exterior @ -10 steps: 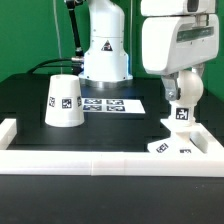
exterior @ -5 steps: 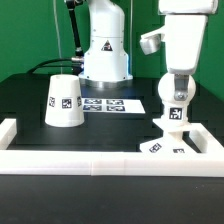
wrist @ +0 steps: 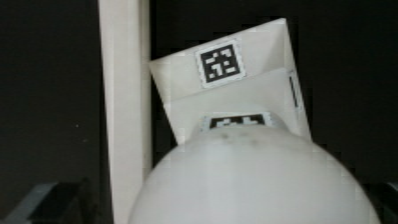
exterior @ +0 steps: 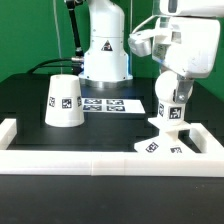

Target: Assemble lamp

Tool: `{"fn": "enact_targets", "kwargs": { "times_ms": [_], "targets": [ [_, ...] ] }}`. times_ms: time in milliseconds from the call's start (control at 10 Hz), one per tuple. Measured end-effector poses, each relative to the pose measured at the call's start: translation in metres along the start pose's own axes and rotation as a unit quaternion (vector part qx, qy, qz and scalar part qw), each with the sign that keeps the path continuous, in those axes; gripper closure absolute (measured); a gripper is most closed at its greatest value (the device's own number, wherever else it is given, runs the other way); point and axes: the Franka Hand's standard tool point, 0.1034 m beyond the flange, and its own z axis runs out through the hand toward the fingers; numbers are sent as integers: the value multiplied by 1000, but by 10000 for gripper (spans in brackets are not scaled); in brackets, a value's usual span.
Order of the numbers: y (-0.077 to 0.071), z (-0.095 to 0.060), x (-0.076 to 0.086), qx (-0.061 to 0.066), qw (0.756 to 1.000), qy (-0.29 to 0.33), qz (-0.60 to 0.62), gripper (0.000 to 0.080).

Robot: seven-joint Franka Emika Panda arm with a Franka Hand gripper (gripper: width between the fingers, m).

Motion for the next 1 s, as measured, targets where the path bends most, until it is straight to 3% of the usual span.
{"fn": "enact_targets", "kwargs": {
  "times_ms": [200,300,800,1000],
  "targets": [
    [-1,1,-1,1,1000,0,3,101],
    [-1,2,-1,2,1000,0,5,231],
    [-1,2,-5,2,999,0,38,225],
    [0,2,-8,2,991,-1,137,225]
  ]
}}
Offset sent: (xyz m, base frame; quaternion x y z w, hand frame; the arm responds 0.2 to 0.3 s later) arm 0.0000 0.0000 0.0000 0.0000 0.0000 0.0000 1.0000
